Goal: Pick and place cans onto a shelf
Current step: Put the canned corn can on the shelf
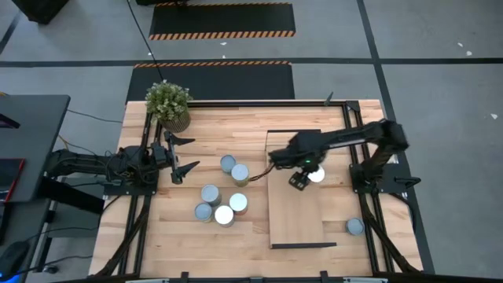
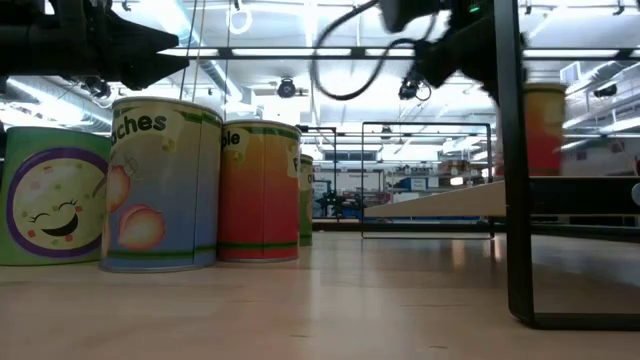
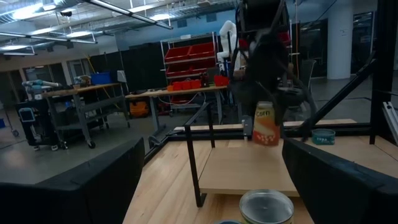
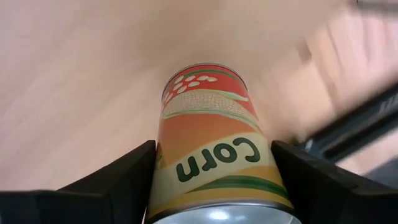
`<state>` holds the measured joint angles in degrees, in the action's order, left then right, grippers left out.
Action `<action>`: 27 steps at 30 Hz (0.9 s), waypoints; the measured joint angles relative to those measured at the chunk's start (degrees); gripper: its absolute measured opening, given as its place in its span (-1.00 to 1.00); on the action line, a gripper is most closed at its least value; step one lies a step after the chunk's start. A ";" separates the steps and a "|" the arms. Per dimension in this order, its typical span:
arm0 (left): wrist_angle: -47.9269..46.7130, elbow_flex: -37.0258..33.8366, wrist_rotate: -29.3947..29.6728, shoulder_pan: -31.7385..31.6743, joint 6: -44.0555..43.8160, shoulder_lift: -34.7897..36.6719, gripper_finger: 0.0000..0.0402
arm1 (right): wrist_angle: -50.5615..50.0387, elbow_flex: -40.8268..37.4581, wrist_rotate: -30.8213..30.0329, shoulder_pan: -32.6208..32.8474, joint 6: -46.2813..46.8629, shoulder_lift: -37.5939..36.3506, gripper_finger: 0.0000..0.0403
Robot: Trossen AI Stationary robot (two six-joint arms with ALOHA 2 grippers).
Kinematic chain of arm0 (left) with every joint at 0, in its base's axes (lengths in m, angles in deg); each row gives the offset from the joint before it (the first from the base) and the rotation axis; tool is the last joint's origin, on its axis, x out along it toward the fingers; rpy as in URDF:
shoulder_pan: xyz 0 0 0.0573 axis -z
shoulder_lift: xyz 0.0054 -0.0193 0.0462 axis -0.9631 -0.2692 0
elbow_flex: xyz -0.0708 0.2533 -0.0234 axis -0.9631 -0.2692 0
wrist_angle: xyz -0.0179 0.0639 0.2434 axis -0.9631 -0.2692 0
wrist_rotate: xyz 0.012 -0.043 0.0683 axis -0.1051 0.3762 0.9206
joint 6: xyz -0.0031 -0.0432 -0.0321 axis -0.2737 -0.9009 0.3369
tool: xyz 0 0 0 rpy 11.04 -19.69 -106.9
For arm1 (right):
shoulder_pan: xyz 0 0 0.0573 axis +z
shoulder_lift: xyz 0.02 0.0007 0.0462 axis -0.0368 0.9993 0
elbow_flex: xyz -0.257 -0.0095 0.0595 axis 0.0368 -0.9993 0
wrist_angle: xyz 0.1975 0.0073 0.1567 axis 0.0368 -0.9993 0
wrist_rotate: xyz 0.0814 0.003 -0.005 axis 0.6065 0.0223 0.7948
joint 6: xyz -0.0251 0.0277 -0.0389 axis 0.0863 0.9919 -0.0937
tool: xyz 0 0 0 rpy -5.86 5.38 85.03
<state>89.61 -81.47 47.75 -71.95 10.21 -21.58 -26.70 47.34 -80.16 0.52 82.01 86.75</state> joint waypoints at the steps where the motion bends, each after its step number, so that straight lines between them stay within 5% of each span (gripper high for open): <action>1: -0.02 0.00 0.02 0.00 0.00 0.00 0.93 | -0.06 1.55 -0.09 -0.36 -2.89 1.78 0.54; 10: -0.15 0.00 0.02 -0.02 0.00 0.00 0.93 | 0.18 10.07 -0.18 -2.50 -18.01 11.53 0.67; 17: -0.48 0.00 0.01 0.00 0.00 -0.02 0.93 | -1.37 10.65 -0.10 -3.25 -16.94 12.58 0.86; 27: -0.47 0.00 0.00 -0.02 -0.01 -0.01 0.93 | -1.35 10.67 -3.71 -0.04 -13.34 10.40 0.84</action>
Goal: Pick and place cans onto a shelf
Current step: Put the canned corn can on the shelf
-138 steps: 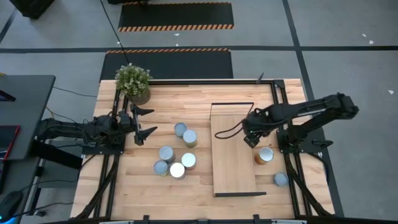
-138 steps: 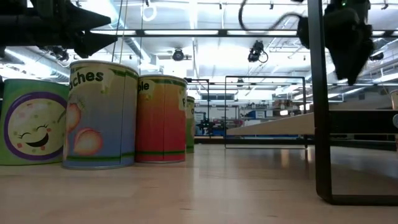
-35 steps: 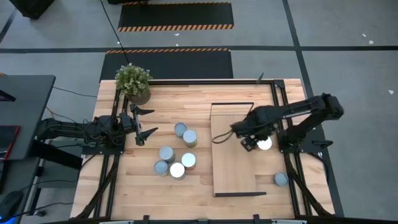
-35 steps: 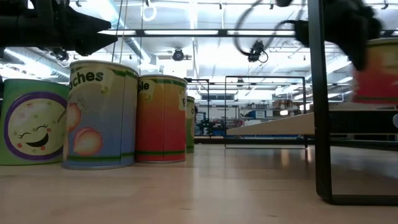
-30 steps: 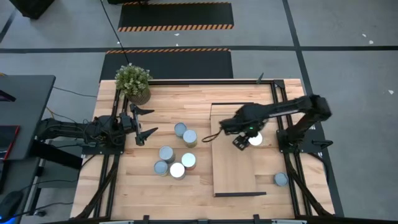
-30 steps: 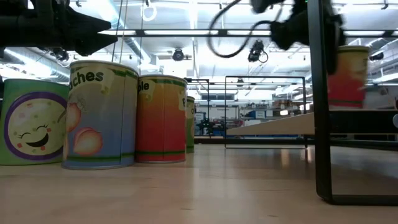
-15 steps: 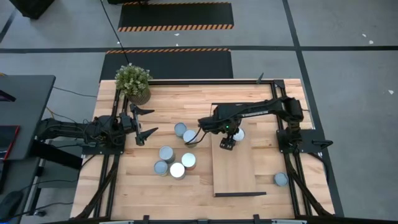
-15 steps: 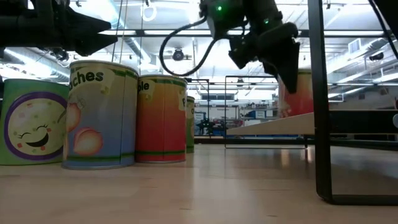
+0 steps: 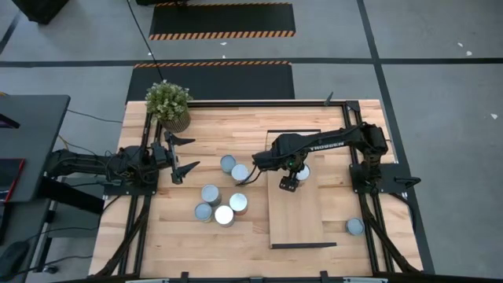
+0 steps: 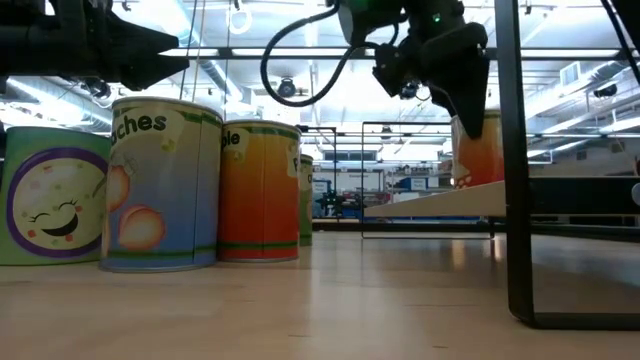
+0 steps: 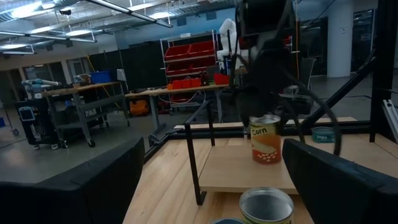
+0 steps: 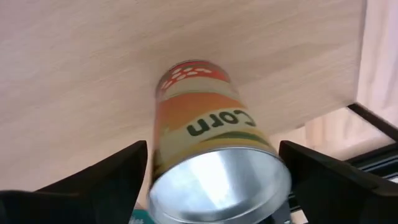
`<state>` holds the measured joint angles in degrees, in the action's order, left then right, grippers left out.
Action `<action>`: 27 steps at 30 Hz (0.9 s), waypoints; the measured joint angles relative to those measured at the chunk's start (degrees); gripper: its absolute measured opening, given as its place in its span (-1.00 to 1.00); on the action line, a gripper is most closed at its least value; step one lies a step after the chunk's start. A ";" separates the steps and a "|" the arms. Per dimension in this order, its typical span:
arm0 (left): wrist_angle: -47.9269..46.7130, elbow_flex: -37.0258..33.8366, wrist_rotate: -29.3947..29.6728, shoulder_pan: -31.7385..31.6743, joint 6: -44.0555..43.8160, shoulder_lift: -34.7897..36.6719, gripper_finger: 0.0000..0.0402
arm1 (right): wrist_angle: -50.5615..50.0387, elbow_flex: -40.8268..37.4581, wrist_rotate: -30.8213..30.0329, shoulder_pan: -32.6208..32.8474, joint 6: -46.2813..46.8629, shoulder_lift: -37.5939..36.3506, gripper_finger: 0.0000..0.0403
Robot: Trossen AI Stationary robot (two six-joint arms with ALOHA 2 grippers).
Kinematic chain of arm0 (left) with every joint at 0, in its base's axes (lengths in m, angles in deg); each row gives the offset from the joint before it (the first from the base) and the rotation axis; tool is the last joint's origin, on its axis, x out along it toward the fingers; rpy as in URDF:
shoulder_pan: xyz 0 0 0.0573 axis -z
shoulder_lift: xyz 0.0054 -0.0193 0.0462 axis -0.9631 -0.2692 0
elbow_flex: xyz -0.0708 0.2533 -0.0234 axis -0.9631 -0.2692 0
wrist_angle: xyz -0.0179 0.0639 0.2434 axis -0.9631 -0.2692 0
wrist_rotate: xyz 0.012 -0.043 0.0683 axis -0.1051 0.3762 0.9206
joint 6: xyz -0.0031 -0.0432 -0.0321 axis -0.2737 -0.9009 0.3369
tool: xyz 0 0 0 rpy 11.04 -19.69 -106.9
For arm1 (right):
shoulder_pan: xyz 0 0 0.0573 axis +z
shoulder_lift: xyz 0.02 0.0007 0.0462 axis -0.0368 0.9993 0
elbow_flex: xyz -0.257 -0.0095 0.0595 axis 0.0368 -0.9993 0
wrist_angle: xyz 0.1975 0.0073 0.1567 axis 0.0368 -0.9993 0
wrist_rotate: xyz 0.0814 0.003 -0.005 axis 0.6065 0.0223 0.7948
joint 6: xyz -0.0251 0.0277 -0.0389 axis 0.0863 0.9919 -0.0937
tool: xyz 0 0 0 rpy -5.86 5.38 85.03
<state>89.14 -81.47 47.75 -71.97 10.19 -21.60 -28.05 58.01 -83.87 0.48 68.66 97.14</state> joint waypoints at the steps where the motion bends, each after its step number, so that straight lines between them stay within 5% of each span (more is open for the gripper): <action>1: -0.01 0.00 0.01 0.01 -0.04 0.00 0.93 | 0.02 0.00 -1.45 0.48 -0.08 -0.02 0.84; 14: -0.47 0.00 0.01 0.02 -0.73 0.00 0.93 | 0.03 -0.04 -18.12 7.57 -5.94 -0.02 0.83; 27: -0.68 0.00 0.02 0.01 -0.95 0.00 0.93 | 0.15 -1.25 -21.85 13.22 2.23 -0.11 0.83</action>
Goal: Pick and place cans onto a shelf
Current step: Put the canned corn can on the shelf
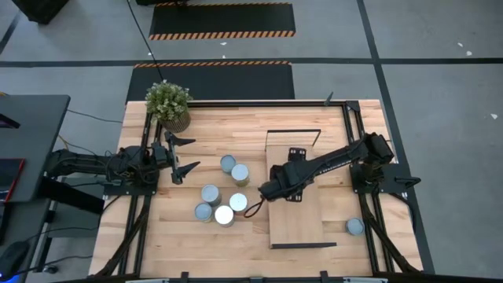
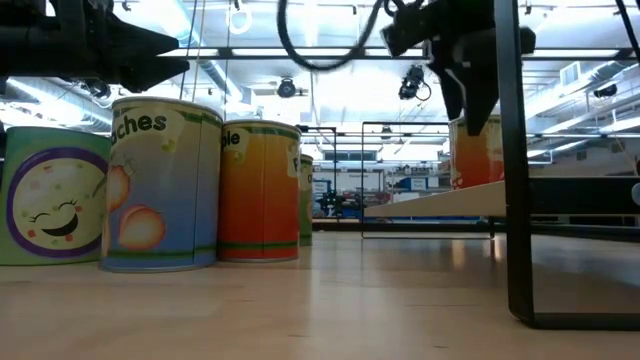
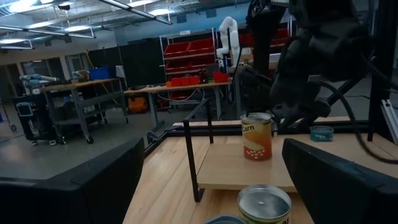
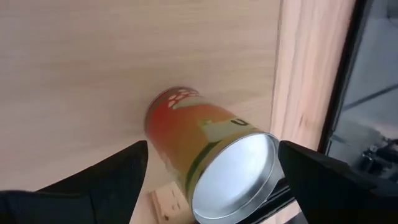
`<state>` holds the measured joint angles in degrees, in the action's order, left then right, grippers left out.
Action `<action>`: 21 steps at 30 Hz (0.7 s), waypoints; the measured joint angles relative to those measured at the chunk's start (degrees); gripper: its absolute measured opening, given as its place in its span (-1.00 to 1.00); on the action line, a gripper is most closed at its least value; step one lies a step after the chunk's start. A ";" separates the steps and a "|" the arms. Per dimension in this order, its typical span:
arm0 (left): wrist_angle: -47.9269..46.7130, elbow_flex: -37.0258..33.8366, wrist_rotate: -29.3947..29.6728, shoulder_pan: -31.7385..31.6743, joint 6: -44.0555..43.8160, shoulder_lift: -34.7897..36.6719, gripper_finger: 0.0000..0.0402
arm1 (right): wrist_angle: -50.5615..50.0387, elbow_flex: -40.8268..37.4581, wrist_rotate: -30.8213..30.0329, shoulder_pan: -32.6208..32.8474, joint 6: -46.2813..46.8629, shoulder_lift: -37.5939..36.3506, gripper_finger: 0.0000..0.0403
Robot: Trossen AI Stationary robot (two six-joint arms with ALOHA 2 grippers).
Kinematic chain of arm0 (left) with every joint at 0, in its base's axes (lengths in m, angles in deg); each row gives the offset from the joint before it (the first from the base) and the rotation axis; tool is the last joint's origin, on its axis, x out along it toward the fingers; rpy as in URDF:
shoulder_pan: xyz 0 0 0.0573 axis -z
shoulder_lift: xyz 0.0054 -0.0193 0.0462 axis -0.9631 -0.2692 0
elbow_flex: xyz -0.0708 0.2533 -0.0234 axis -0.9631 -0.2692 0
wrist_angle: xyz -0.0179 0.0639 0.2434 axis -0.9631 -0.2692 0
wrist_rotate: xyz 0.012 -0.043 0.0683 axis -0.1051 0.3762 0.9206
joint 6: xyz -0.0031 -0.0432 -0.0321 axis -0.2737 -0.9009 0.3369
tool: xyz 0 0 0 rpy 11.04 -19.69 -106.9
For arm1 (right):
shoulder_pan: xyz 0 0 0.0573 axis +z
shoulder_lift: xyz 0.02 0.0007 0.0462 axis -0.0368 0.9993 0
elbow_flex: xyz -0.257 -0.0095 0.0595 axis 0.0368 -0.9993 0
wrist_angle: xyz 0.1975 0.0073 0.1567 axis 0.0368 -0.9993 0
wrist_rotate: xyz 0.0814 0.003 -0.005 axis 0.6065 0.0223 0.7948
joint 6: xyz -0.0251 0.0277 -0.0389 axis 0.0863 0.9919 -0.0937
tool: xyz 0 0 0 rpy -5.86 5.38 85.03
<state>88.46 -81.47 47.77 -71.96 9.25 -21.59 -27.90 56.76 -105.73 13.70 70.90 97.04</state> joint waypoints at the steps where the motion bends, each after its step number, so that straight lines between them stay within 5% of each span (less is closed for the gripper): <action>1: -0.14 0.00 -0.01 -0.01 -0.01 0.00 0.93 | -0.08 -0.86 -0.12 0.33 1.15 -0.11 0.83; 21: -0.14 0.00 0.00 0.00 -0.02 -0.01 0.93 | -0.20 -18.60 -9.10 5.38 20.36 -15.91 0.69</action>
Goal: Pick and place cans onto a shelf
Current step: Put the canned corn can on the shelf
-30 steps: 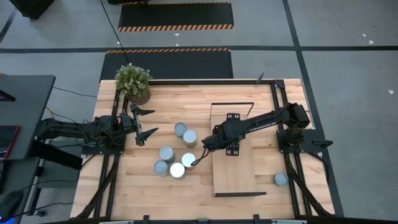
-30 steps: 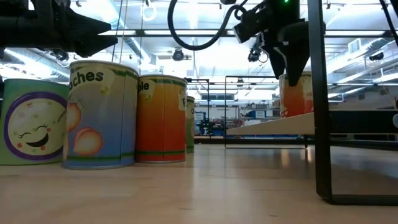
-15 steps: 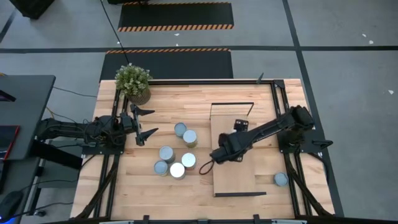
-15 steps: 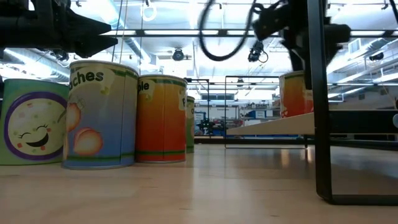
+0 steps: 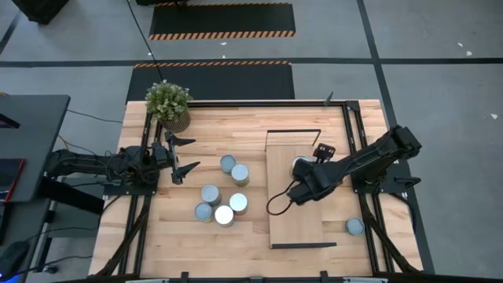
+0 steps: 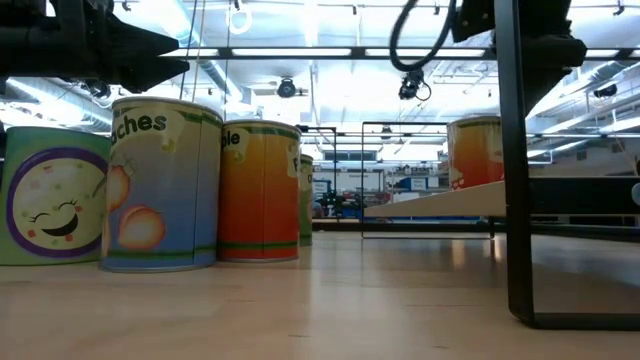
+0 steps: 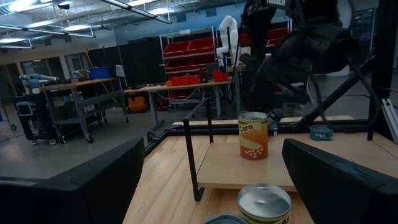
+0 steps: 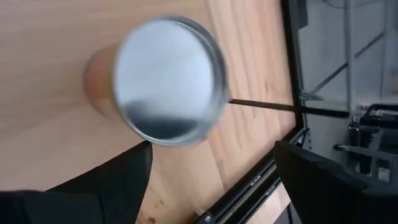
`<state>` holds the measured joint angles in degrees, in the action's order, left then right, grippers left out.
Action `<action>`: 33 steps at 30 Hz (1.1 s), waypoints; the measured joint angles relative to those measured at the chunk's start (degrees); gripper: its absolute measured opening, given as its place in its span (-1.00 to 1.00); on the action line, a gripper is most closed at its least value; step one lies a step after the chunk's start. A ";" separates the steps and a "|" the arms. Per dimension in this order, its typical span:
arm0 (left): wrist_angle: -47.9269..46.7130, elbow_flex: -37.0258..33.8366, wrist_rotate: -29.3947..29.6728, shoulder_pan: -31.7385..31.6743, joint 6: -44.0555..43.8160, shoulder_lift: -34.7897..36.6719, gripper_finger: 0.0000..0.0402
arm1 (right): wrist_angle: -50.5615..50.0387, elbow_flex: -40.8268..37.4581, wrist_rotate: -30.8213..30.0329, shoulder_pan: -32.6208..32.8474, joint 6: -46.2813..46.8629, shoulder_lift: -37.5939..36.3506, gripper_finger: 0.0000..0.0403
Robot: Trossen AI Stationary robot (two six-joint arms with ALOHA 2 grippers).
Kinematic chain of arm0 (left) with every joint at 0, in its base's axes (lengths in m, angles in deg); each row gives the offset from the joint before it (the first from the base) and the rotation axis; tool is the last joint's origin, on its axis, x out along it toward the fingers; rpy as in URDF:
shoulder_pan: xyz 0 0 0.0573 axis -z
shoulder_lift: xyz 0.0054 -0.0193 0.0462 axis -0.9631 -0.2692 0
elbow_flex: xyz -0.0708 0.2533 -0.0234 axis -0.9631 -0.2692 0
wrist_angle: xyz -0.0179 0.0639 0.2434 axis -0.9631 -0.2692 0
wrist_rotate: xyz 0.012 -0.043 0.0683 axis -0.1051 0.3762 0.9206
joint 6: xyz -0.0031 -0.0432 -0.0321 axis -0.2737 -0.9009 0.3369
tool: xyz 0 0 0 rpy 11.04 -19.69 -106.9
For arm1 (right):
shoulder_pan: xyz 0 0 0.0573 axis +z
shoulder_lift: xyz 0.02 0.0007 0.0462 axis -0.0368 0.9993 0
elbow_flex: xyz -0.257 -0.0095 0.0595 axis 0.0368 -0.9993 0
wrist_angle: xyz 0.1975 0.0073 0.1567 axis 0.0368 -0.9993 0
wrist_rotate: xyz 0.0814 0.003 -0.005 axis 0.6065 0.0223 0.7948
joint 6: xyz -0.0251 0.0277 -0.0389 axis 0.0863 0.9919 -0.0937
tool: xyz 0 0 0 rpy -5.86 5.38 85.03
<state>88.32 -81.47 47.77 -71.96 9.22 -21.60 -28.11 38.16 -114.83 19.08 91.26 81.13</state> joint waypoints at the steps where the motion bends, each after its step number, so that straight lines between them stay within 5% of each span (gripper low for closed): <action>1: 0.00 0.00 0.00 -0.01 0.00 0.00 0.93 | 0.01 -0.51 0.36 -0.29 0.65 -0.63 0.68; 6: -0.04 0.00 0.00 0.01 0.02 0.01 0.93 | 0.08 -1.13 7.20 -0.51 0.84 -1.58 0.65; 11: -0.04 0.00 0.00 0.01 -0.02 0.01 0.93 | 5.84 -1.15 7.61 0.84 2.64 -0.84 0.64; 22: -0.07 0.00 0.00 0.01 -0.04 0.00 0.93 | 4.80 -1.15 -2.79 1.54 9.02 -0.44 0.64; 33: -0.11 0.00 0.00 0.00 -0.07 0.01 0.93 | 0.08 -2.51 -5.54 -3.06 9.50 -1.13 0.64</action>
<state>88.21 -81.47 47.77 -71.96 9.16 -21.59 -28.03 35.65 -120.36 16.02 100.77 80.00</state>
